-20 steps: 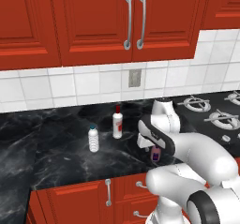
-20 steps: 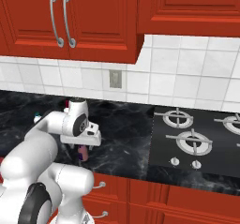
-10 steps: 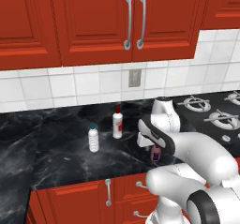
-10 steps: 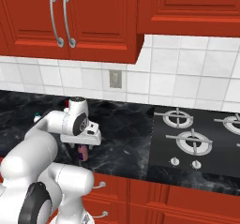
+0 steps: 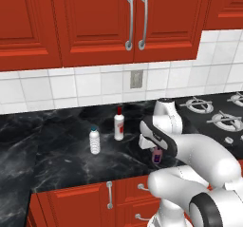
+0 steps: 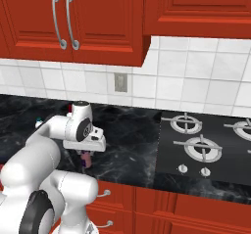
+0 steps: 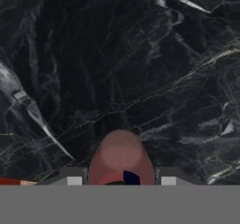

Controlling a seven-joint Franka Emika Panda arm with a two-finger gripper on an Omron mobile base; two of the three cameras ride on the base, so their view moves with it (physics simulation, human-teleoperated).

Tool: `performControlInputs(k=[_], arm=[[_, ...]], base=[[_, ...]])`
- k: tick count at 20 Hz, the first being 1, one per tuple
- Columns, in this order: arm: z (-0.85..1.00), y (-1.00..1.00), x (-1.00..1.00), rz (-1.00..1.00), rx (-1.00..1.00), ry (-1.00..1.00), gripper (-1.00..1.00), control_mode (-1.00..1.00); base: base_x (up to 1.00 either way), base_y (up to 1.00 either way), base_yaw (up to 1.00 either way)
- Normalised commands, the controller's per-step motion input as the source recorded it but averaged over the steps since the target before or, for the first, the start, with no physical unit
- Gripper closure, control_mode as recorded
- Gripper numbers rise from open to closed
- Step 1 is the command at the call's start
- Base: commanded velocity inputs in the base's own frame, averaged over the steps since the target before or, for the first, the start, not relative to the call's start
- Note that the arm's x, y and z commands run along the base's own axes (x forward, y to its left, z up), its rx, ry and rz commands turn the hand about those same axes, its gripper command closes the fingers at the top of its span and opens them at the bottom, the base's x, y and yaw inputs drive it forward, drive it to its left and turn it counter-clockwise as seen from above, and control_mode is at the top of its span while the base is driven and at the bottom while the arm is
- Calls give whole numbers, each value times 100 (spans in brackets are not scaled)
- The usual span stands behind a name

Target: Place the drinks on the dining counter in a tight cluster.

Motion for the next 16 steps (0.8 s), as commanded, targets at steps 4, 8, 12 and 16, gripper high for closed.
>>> performControlInputs(k=[4,8,12,16], arm=[[40,-2,-9,0,0,-8,100,-100],[79,-2,-44,0,0,-22,100,-100],[83,-2,-50,0,0,-16,100,-100],[59,-2,-69,0,1,-13,100,-100]], base=[[0,0,0],[0,0,0],[0,0,0],[0,0,0]])
